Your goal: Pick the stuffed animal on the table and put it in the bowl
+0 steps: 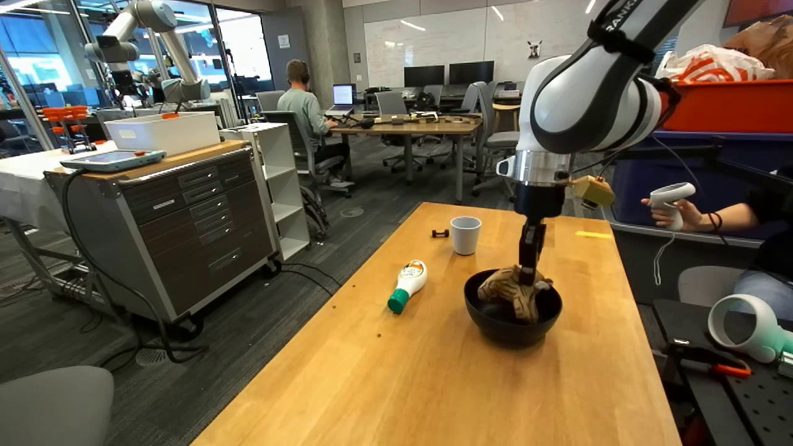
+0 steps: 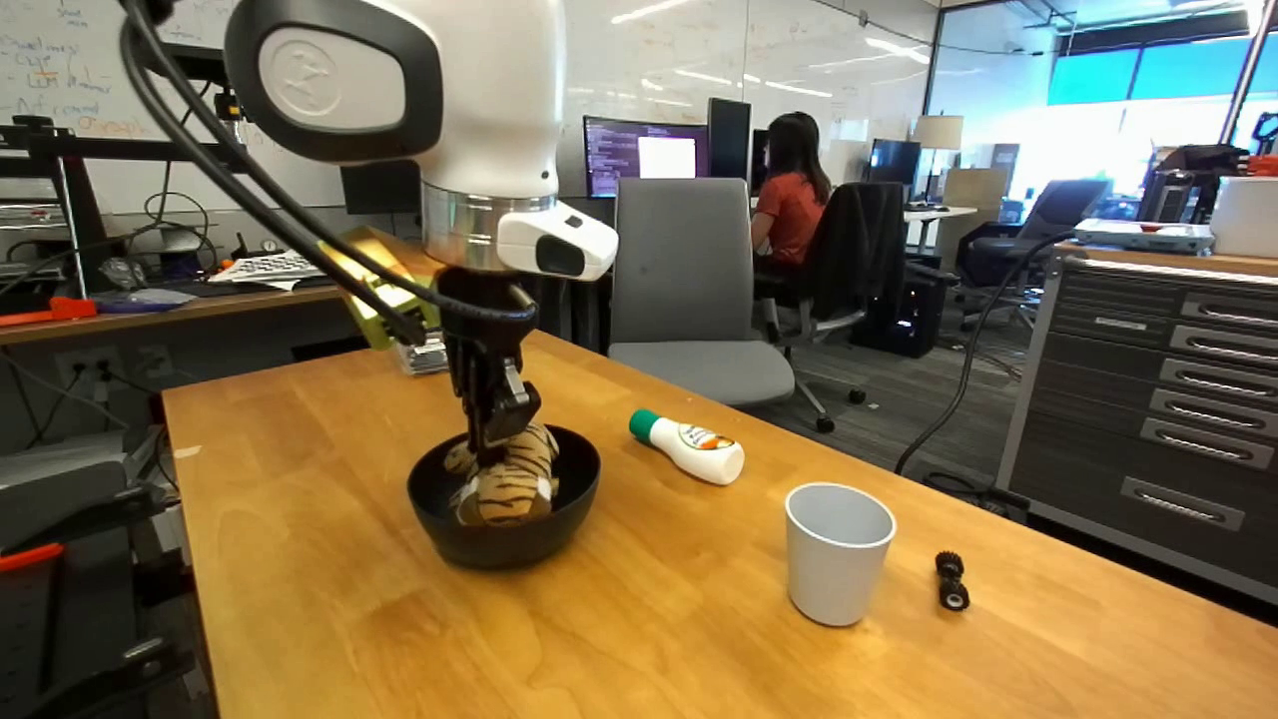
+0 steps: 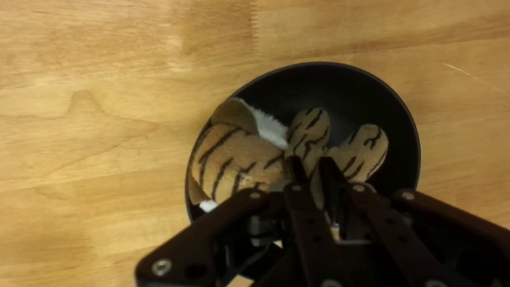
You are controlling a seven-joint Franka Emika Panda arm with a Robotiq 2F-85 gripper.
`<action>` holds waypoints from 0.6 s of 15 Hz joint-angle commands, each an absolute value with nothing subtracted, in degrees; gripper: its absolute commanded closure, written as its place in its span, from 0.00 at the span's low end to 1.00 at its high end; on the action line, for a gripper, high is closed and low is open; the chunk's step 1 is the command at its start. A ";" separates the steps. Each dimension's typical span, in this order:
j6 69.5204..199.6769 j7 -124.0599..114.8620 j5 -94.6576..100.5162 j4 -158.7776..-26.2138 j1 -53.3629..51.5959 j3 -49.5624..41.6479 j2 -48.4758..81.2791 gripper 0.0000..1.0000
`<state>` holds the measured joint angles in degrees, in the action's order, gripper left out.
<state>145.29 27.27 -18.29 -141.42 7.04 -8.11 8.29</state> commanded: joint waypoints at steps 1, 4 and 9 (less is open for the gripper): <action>146.71 25.45 -17.50 -140.49 8.26 -6.25 9.82 0.50; 145.12 25.40 -18.15 -140.01 8.62 -5.50 9.12 0.28; 141.88 26.61 -15.95 -138.86 8.91 -5.58 6.41 0.00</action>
<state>145.13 26.39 -18.17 -139.82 7.58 -6.32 9.12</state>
